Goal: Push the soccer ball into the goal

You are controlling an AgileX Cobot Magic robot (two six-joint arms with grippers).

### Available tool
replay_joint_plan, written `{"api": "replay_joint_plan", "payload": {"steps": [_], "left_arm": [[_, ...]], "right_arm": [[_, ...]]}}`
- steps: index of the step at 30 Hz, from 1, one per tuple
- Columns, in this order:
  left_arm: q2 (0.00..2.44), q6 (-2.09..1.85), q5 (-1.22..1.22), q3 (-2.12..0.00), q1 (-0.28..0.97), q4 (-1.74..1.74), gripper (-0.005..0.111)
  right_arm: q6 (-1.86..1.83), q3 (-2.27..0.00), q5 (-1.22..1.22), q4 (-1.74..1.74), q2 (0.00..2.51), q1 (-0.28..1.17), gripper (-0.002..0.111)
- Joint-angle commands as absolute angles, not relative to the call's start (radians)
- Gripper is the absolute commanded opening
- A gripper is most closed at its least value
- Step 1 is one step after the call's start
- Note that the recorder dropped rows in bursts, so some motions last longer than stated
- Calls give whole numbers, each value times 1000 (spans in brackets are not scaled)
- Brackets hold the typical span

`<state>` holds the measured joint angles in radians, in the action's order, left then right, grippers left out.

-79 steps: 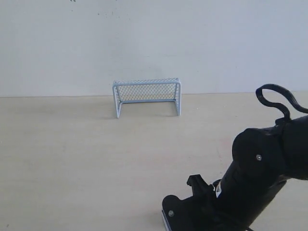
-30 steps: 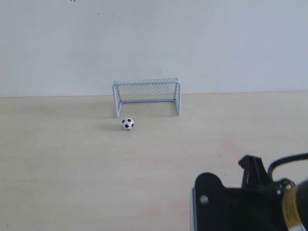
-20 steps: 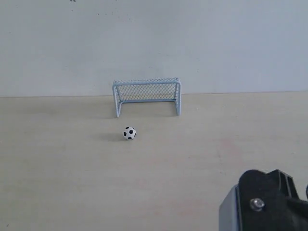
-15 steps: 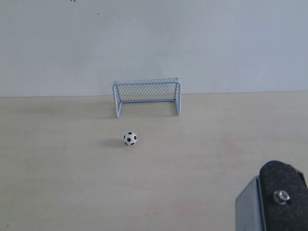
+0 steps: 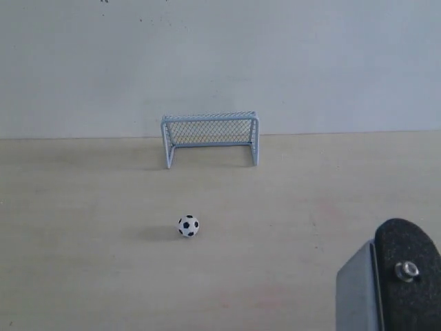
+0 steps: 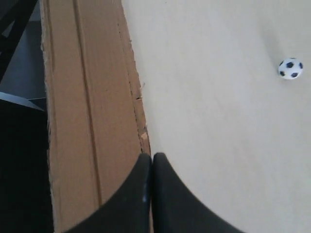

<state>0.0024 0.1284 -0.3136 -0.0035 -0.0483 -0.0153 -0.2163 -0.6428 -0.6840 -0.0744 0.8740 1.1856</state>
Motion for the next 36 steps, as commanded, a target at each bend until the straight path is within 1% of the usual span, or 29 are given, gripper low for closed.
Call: {"api": "replay_joint_plan", "payload": {"steps": [1,9,12,20,26,31,36], "left_arm": [[0,128,-307,0,-48,-13,4],[0,128,-307,0,-48,-13,4],[0,128,-307,0,-48,-13,4],[0,128,-307,0,-48,-13,4],[0,128,-307,0,-48,-13,4],[0,128,-307,0,-48,-13,4],[0,128,-307,0,-48,-13,4]], "right_arm": [[-222,-640,-665,-128,870,1144,0],[-188,-640,-656,-96,838,846,0],[-155,-640,-658,-95,799,777,0],[-155,-640,-669,-64,683,655,0],[-155,-640,-669,32,599,489,0],[-155,-640,-669,125,503,322,0],[-155,-640,-669,138,393,195,0]]}}
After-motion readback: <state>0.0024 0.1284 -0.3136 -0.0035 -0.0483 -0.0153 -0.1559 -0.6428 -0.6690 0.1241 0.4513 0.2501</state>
